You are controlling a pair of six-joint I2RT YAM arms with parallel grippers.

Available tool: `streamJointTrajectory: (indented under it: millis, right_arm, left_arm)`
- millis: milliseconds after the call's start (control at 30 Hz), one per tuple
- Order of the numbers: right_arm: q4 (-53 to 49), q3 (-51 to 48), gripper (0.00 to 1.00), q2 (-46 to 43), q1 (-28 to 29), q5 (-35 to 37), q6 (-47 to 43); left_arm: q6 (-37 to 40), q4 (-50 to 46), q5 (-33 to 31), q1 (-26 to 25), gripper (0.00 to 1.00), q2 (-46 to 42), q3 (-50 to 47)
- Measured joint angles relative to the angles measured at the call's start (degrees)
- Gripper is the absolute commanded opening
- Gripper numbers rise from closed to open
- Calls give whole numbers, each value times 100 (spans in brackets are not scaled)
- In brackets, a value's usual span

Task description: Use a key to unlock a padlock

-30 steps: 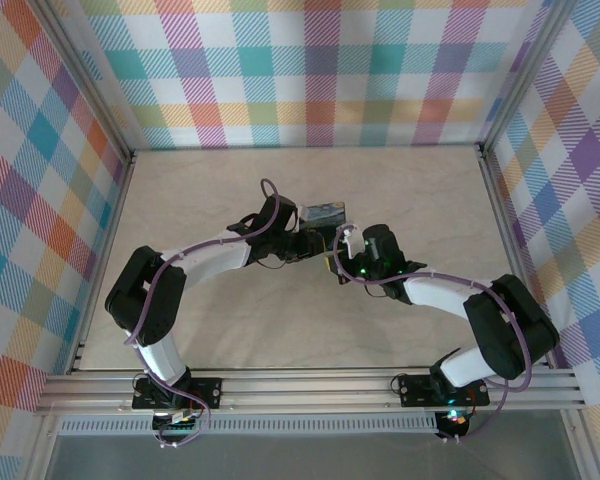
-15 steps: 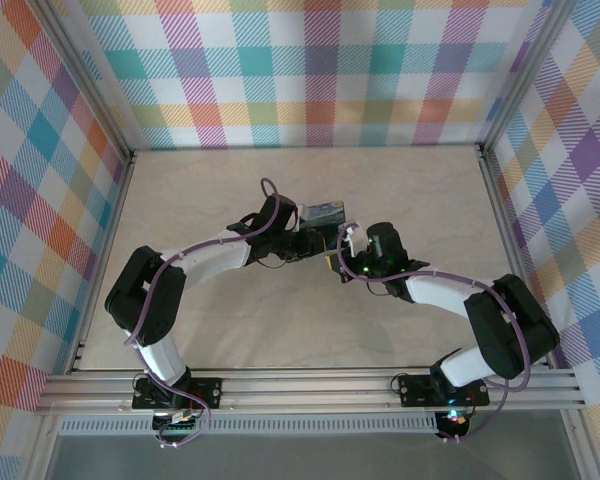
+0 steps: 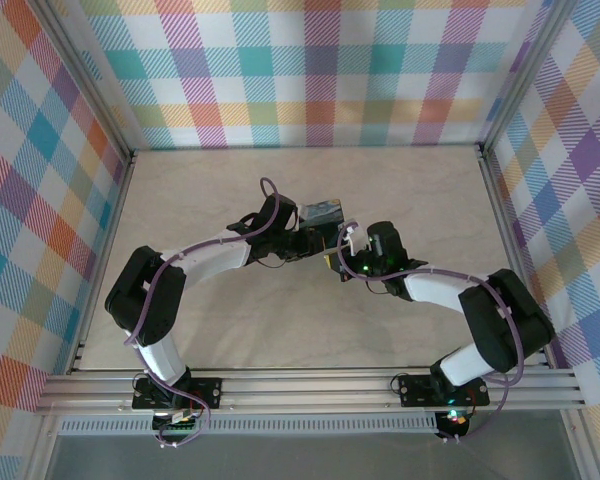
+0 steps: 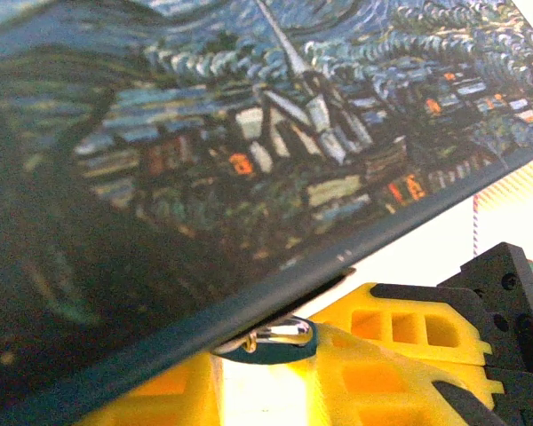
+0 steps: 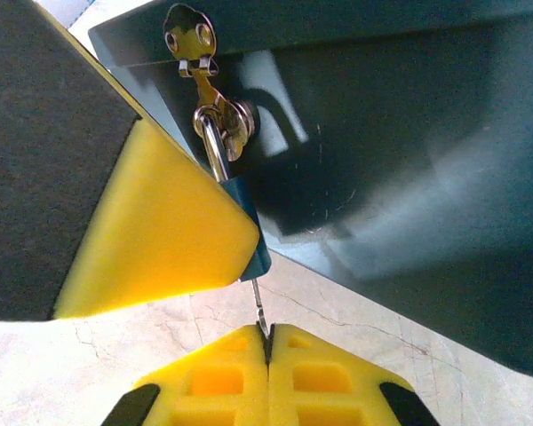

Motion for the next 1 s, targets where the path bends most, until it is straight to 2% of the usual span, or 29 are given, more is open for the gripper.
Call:
streamJointTrajectory:
  millis: [533,1000]
  right_arm:
    - [393,-85,0,153,-74,-107,127]
    - [516,-98,0,153,-243,-540,411]
  left_arm:
    - [0,2,-20,0,24,0,0]
    - [2,33,0,-11,24,9,37]
